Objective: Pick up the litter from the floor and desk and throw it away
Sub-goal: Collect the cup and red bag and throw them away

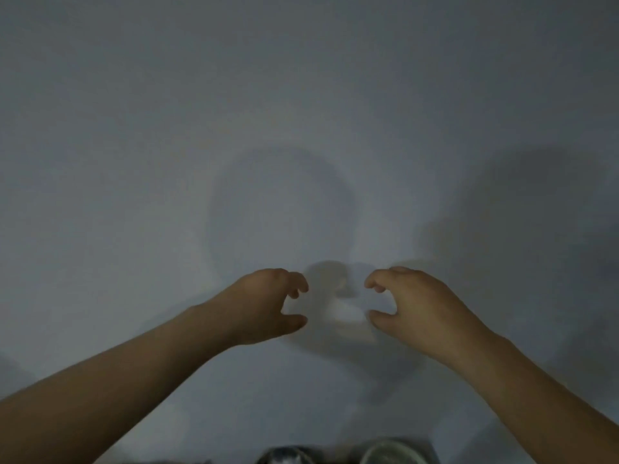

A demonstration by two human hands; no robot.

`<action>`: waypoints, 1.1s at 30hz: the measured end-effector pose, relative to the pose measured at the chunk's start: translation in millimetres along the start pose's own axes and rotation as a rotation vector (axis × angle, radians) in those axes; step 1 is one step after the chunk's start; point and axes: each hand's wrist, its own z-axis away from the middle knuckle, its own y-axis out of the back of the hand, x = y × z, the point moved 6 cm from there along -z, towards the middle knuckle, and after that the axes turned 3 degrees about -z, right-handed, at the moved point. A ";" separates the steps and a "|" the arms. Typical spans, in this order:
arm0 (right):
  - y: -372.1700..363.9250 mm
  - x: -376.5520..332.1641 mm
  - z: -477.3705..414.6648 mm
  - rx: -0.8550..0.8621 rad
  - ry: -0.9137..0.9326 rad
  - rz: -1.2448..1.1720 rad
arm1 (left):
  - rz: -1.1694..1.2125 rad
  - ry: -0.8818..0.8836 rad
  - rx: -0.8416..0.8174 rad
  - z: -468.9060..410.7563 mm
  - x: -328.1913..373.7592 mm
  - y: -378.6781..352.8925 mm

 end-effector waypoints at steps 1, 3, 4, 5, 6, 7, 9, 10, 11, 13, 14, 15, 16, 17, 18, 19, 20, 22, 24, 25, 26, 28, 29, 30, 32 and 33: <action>10.5 -16.1 -6.8 0.017 0.050 -0.007 | -0.016 0.029 0.035 13.0 -5.7 18.7; 28.1 -50.4 -19.6 0.048 0.149 -0.023 | -0.038 0.095 0.106 43.2 -18.3 53.6; 35.9 -68.0 -24.9 0.064 0.197 -0.024 | -0.043 0.133 0.141 59.6 -24.4 68.8; 42.1 -86.7 -30.0 0.075 0.244 -0.026 | -0.047 0.176 0.174 77.8 -31.1 82.2; 46.9 -107.2 -35.2 0.083 0.290 -0.031 | -0.058 0.216 0.201 97.0 -38.8 94.5; 50.4 -128.6 -39.6 0.086 0.334 -0.037 | -0.076 0.256 0.224 117.1 -46.9 104.9; 53.5 -176.0 -45.4 0.078 0.427 -0.058 | -0.121 0.345 0.270 160.8 -64.1 123.1; 53.9 -202.2 -46.4 0.073 0.477 -0.071 | -0.148 0.392 0.295 184.7 -72.6 132.1; 54.5 -229.7 -45.8 0.074 0.530 -0.085 | -0.173 0.438 0.318 209.4 -80.8 141.2; 55.6 -289.2 -39.5 0.078 0.642 -0.113 | -0.197 0.528 0.359 263.0 -94.8 158.3; 55.8 -320.6 -33.5 0.074 0.695 -0.134 | -0.204 0.572 0.379 291.9 -100.5 165.6; 55.7 -352.1 -25.8 0.069 0.747 -0.156 | -0.213 0.616 0.396 322.0 -105.6 172.1; 55.4 -383.8 -16.5 0.065 0.800 -0.173 | -0.223 0.663 0.411 353.2 -109.8 177.6; 54.6 -414.8 -5.1 0.059 0.849 -0.185 | -0.232 0.710 0.423 385.6 -113.5 182.3; 53.6 -445.1 8.0 0.052 0.894 -0.195 | -0.240 0.753 0.436 418.2 -116.3 186.8; 52.2 -474.8 22.9 0.045 0.936 -0.210 | -0.252 0.795 0.446 451.9 -118.0 191.1; 51.0 -503.6 38.7 0.037 0.978 -0.230 | -0.270 0.836 0.450 485.3 -118.5 196.0; 49.7 -558.5 72.7 0.016 1.061 -0.268 | -0.312 0.921 0.446 550.3 -117.4 206.2; 49.9 -612.8 108.0 0.000 1.141 -0.300 | -0.353 0.998 0.460 613.2 -112.0 216.9; 50.5 -638.9 125.4 -0.003 1.177 -0.314 | -0.369 1.036 0.471 643.3 -108.3 221.2; 51.2 -664.1 142.1 -0.004 1.211 -0.326 | -0.383 1.076 0.483 672.1 -104.1 224.2; 51.1 -710.8 175.6 -0.011 1.277 -0.349 | -0.402 1.156 0.500 728.1 -95.0 226.5; 50.1 -732.0 191.6 -0.021 1.305 -0.363 | -0.407 1.192 0.503 753.9 -90.8 226.0; 48.5 -751.6 206.9 -0.035 1.335 -0.374 | -0.411 1.229 0.500 777.8 -87.1 224.8; 44.0 -789.2 235.9 -0.058 1.406 -0.372 | -0.413 1.310 0.495 822.9 -80.9 221.8; 41.4 -806.4 248.7 -0.070 1.438 -0.365 | -0.412 1.344 0.501 842.7 -78.2 221.0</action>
